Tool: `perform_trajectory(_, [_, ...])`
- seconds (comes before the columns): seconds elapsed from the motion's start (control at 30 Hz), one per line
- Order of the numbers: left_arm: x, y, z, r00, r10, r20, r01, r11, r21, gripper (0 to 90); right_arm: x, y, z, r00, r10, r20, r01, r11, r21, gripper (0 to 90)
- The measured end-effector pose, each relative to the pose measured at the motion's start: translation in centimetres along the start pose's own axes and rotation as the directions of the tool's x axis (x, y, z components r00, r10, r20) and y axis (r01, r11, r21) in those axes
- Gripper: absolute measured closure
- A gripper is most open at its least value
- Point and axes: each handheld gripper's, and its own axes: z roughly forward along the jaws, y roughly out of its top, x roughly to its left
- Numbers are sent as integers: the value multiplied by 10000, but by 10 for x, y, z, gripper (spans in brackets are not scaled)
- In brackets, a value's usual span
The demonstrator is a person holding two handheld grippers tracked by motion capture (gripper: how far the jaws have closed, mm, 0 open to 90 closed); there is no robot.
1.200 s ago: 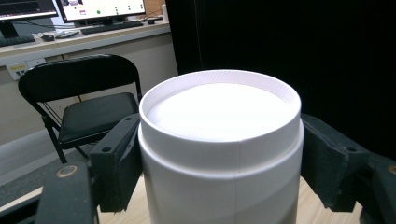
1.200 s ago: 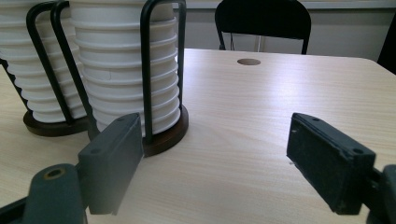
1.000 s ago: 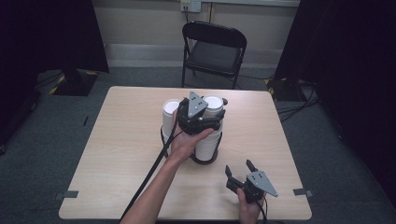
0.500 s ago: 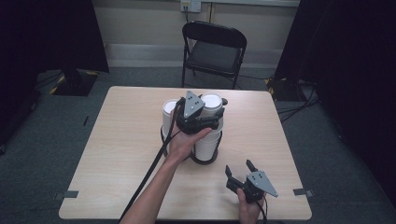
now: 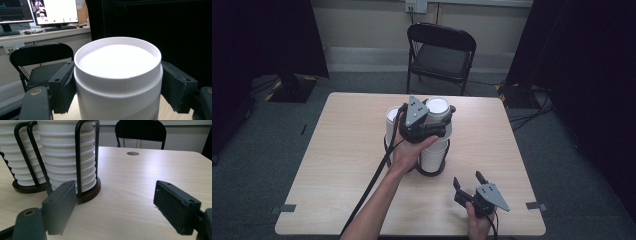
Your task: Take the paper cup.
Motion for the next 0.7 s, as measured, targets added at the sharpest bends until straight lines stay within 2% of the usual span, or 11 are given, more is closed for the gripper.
perform_trajectory(0.3, [5,6,0,9994,-293,207,297,9993,-204,225,0,0,0,10000,3,-8,-3,10000,12,177])
perform_trajectory(0.47, [4,11,-4,9997,-120,207,128,9990,-421,225,0,0,0,10000,-8,-7,8,10000,22,176])
perform_trajectory(0.7, [6,15,-8,9997,-174,181,186,9974,-691,225,0,0,0,10000,4,-44,-4,10000,51,177])
